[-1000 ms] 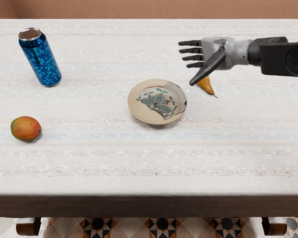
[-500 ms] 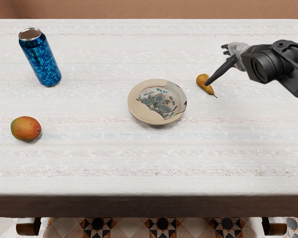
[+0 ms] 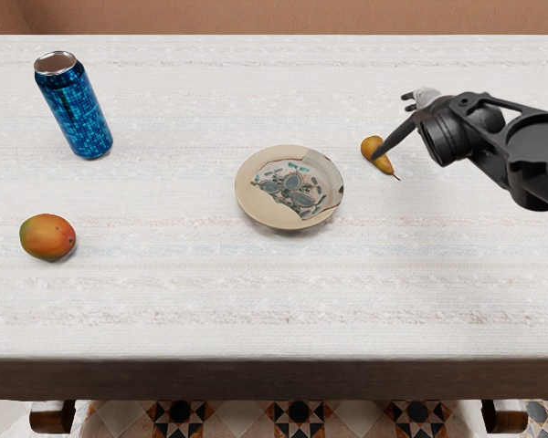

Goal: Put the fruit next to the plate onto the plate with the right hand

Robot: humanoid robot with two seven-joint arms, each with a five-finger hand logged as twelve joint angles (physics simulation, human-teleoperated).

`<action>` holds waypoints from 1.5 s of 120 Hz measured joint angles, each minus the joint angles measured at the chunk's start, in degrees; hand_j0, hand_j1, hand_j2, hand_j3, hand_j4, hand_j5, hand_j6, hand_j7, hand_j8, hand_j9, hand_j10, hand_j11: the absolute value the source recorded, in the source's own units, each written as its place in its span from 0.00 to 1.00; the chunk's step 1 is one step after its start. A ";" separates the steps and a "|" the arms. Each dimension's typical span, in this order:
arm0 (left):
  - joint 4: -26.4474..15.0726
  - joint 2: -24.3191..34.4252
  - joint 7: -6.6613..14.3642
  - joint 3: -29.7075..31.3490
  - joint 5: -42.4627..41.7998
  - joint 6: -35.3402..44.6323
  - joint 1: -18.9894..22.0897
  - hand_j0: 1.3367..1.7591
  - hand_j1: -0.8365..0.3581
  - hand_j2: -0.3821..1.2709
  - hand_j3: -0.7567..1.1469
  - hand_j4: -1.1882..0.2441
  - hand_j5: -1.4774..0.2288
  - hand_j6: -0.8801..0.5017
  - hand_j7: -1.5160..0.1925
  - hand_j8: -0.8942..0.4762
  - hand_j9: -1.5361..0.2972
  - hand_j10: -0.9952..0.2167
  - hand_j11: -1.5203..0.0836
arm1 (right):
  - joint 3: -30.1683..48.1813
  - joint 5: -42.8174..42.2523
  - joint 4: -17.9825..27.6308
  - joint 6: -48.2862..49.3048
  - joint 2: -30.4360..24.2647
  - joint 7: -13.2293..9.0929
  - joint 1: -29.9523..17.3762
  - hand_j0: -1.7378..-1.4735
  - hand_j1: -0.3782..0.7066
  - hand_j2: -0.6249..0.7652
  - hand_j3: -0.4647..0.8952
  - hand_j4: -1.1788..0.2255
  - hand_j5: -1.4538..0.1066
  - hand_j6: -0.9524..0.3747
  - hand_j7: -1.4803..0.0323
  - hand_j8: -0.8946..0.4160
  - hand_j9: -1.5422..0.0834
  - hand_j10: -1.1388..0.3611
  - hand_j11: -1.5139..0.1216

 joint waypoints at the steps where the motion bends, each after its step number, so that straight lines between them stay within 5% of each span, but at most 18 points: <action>1: 0.00 0.00 0.00 0.00 0.00 0.00 0.00 0.76 0.97 0.23 0.40 0.82 0.85 0.62 0.87 0.64 0.82 0.80 0.93 | -0.23 -0.04 -0.24 -0.15 0.21 0.00 0.01 0.30 0.19 0.43 0.34 0.73 0.81 0.61 0.85 0.57 0.83 0.66 0.81; 38: 0.00 0.00 0.00 0.00 0.00 0.00 0.00 0.76 0.97 0.23 0.40 0.82 0.85 0.62 0.87 0.64 0.82 0.80 0.93 | -4.11 -2.84 -12.56 -1.21 9.81 0.21 0.00 0.30 0.25 0.42 0.34 0.69 0.76 0.56 0.80 0.53 0.79 0.62 0.76; 58: 0.00 0.00 0.00 0.00 0.00 0.00 0.00 0.76 0.97 0.23 0.40 0.82 0.85 0.62 0.87 0.64 0.82 0.80 0.93 | -4.92 -3.09 -17.65 -1.21 12.99 2.12 -0.15 0.30 0.26 0.42 0.34 0.69 0.76 0.56 0.80 0.52 0.78 0.62 0.76; 98: 0.00 0.00 0.00 0.00 0.00 0.00 0.00 0.76 0.97 0.23 0.40 0.82 0.85 0.62 0.87 0.64 0.82 0.80 0.93 | -7.40 -3.28 -21.46 2.04 14.71 5.04 -0.46 0.30 0.26 0.42 0.34 0.69 0.75 0.55 0.79 0.52 0.78 0.62 0.75; 180: 0.00 0.00 0.00 0.00 0.00 0.00 0.00 0.76 0.97 0.23 0.40 0.82 0.85 0.62 0.87 0.64 0.82 0.80 0.93 | -13.03 -4.29 -22.49 7.78 14.79 5.37 0.04 0.30 0.36 0.41 0.34 0.62 0.68 0.49 0.72 0.45 0.70 0.56 0.68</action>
